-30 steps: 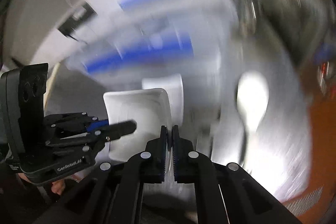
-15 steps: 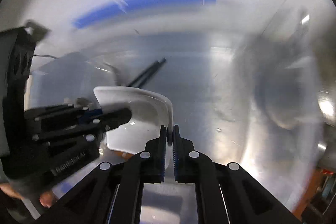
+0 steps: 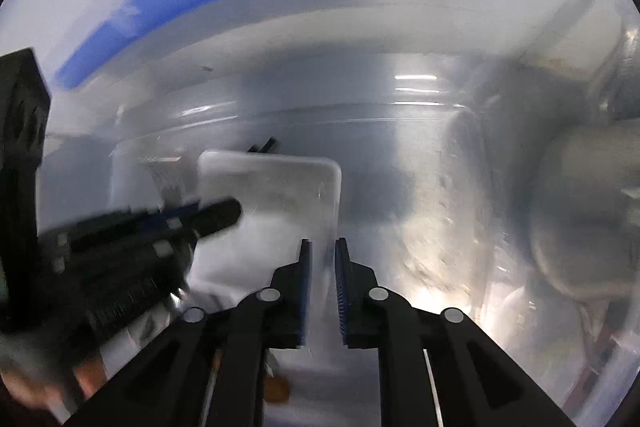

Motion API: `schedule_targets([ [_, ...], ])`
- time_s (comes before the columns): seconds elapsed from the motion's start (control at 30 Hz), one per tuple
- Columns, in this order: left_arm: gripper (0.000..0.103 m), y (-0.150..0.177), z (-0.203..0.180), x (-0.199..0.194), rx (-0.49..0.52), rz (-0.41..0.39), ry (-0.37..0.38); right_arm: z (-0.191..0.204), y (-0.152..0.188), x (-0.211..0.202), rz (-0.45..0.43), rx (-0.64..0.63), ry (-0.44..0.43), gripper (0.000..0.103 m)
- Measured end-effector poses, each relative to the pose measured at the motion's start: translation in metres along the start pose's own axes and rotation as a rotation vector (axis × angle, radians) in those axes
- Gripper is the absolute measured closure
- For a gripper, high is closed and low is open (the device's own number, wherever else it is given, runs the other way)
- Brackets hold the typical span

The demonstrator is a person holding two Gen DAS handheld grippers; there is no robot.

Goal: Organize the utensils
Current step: 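Lower the white dish into the clear box and open the right tool, then grasp the second white square dish by its rim with the right tool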

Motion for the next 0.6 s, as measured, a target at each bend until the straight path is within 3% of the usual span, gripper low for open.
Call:
schedule_targets([
  [0.1, 0.093, 0.012, -0.005, -0.047, 0.088, -0.114, -0.007, 0.001, 0.023, -0.060, -0.127, -0.070, 0.061, 0.082],
  [0.13, 0.093, 0.023, -0.009, -0.076, 0.151, -0.194, -0.025, 0.003, 0.043, -0.087, -0.185, -0.081, 0.051, 0.082],
  [0.2, 0.090, 0.055, -0.017, -0.128, 0.247, -0.337, -0.009, 0.013, 0.083, -0.132, -0.293, -0.109, -0.053, 0.080],
  [0.23, 0.073, 0.083, -0.023, -0.157, 0.297, -0.388, 0.045, 0.027, 0.119, -0.160, -0.358, -0.164, -0.151, 0.069],
  [0.27, 0.057, 0.111, -0.026, -0.177, 0.329, -0.416, 0.096, 0.035, 0.140, -0.171, -0.391, -0.198, -0.186, 0.061],
  [0.3, 0.023, 0.135, -0.028, -0.191, 0.351, -0.442, 0.137, 0.042, 0.163, -0.182, -0.429, -0.231, -0.201, 0.046],
  [0.33, 0.018, 0.169, -0.027, -0.205, 0.375, -0.484, 0.179, 0.046, 0.190, -0.186, -0.462, -0.260, -0.181, 0.045],
  [0.4, 0.018, 0.220, -0.023, -0.201, 0.405, -0.483, 0.178, 0.043, 0.220, -0.172, -0.424, -0.264, -0.124, 0.045],
  [0.47, 0.019, 0.247, -0.014, -0.175, 0.380, -0.445, 0.167, 0.034, 0.240, -0.135, -0.328, -0.204, -0.048, 0.048],
  [0.53, 0.034, 0.273, -0.012, -0.138, 0.337, -0.344, 0.171, 0.032, 0.254, -0.096, -0.244, -0.163, -0.058, 0.060],
  [0.6, 0.036, 0.289, -0.010, -0.098, 0.307, -0.243, 0.159, 0.029, 0.259, -0.076, -0.206, -0.131, -0.072, 0.064],
])
Point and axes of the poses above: each gripper's, at about its wrist camera, not at the fingertips, and x roughly the way its jaws point, z to its left, y to its underside, the point moved 8 cm from there along x, roughly the way its jaws point, and after that the axes turned 11 degrees about -x, right-handed, at the moved point
